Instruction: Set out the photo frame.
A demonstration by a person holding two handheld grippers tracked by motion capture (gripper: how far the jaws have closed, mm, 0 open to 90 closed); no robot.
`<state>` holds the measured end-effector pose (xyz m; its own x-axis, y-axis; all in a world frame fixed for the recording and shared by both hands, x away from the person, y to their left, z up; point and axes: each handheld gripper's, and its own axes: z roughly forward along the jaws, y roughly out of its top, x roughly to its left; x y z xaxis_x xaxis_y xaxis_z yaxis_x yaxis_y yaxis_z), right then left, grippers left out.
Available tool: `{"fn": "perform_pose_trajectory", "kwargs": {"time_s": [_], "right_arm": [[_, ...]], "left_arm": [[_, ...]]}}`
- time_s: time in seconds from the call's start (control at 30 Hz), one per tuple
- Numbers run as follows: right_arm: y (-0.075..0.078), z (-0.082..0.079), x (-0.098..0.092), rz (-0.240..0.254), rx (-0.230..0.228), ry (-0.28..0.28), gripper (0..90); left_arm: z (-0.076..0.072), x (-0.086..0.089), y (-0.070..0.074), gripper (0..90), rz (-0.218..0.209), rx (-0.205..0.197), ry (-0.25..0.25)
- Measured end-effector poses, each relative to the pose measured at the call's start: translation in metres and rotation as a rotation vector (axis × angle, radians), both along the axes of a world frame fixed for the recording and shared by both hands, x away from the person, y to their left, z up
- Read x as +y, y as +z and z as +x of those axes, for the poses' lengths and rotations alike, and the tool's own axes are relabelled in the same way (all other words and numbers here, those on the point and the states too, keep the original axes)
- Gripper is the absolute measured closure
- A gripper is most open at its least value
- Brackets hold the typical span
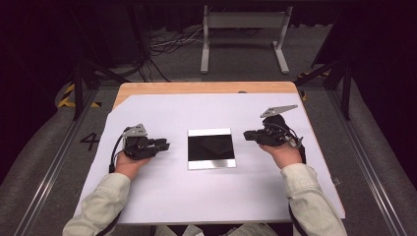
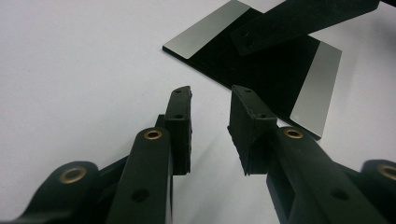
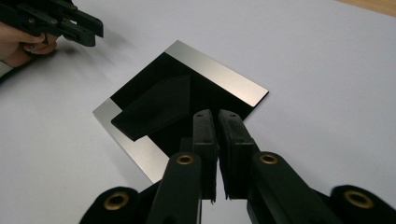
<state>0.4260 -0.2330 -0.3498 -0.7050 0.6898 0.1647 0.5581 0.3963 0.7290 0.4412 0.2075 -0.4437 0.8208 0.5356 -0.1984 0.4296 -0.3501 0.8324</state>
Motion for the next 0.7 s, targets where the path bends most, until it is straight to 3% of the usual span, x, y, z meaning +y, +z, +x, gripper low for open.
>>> {"fn": "perform_pose_trajectory", "kwargs": {"time_s": [0.37, 0.7], "right_arm": [[0.000, 0.011, -0.001, 0.009, 0.070, -0.036, 80.1], [-0.001, 0.022, 0.001, 0.005, 0.160, -0.077, 74.3]], "left_arm": [[0.000, 0.001, 0.000, 69.0, 0.001, -0.001, -0.001], [0.000, 0.001, 0.000, 68.6, -0.004, 0.002, -0.003]]}}
